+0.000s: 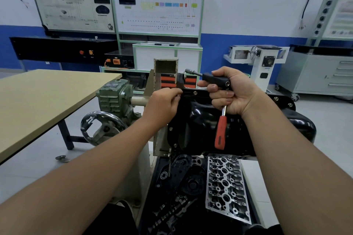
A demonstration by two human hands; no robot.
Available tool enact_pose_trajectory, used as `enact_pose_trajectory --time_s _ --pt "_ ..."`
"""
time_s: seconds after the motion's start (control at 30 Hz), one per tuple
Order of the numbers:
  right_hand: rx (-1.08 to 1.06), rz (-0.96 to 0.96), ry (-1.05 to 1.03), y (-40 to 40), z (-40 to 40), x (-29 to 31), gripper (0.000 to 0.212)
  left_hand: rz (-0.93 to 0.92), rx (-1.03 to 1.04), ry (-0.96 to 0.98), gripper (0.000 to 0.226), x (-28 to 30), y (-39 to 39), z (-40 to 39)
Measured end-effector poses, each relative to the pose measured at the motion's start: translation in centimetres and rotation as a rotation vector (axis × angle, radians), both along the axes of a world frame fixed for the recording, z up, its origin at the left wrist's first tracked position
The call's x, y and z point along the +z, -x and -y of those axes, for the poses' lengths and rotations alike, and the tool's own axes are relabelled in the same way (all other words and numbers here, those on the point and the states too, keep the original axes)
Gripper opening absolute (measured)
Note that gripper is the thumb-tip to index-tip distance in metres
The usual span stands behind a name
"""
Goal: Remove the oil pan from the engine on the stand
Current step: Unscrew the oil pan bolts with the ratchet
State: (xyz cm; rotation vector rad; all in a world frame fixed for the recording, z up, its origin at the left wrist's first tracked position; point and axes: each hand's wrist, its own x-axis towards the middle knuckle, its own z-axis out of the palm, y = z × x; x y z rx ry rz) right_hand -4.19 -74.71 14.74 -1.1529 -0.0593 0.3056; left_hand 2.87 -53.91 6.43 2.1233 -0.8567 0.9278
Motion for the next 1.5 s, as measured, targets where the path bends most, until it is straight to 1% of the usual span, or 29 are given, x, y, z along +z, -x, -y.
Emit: enact_pose_trajectory --time_s 0.1,0.23,0.37,0.5,0.6,0.7,0.73,0.83,0.93,1.0,1.1,1.2,1.27,1.5 --pt "-0.006 -0.001 0.0 0.0 0.0 0.0 0.037 0.001 0.005 -0.056 0.021 0.1 -0.1 0.2" --pt "-0.01 0.0 0.006 0.2 -0.1 0.0 0.037 -0.037 0.047 -0.01 0.019 0.0 0.1 0.9" --pt "-0.01 0.0 0.009 0.1 -0.1 0.0 0.036 -0.106 0.019 0.048 0.015 0.0 0.2 0.6" --pt "-0.005 0.0 0.007 0.0 0.0 0.0 0.036 -0.165 0.006 0.041 0.009 0.4 0.0 0.5" --pt "-0.003 -0.001 0.001 0.0 0.1 0.0 0.036 -0.209 0.043 0.054 0.011 0.4 -0.2 0.6" --pt "-0.006 -0.001 0.01 0.0 0.0 0.0 0.037 -0.187 0.037 0.069 0.012 0.4 -0.1 0.6" --pt "-0.006 -0.001 0.014 0.0 -0.1 0.0 0.037 -0.161 0.019 0.056 0.011 0.4 -0.1 0.6" --pt "-0.011 -0.002 0.018 0.1 -0.2 0.1 0.036 -0.103 0.015 -0.018 0.019 0.4 -0.2 0.6" --pt "-0.023 -0.005 0.021 0.2 -0.2 0.2 0.034 -0.093 0.047 0.012 0.015 0.2 -0.2 1.0" --pt "-0.031 -0.009 0.021 0.2 -0.3 0.2 0.035 -0.118 0.07 0.086 0.01 0.1 -0.2 1.3" --pt "-0.038 -0.008 0.021 0.4 -0.3 0.2 0.036 -0.207 0.114 0.21 0.019 0.1 -0.2 1.7" --pt "-0.042 -0.006 0.025 0.4 -0.4 0.2 0.035 -0.149 0.077 0.17 0.011 0.1 -0.1 1.8" --pt "-0.047 -0.007 0.021 0.4 -0.4 0.2 0.035 -0.111 0.073 0.13 0.01 0.1 0.0 1.7" --pt "-0.052 -0.003 0.024 0.4 -0.4 0.2 0.034 -0.207 0.054 0.122 0.007 0.4 0.1 1.9"
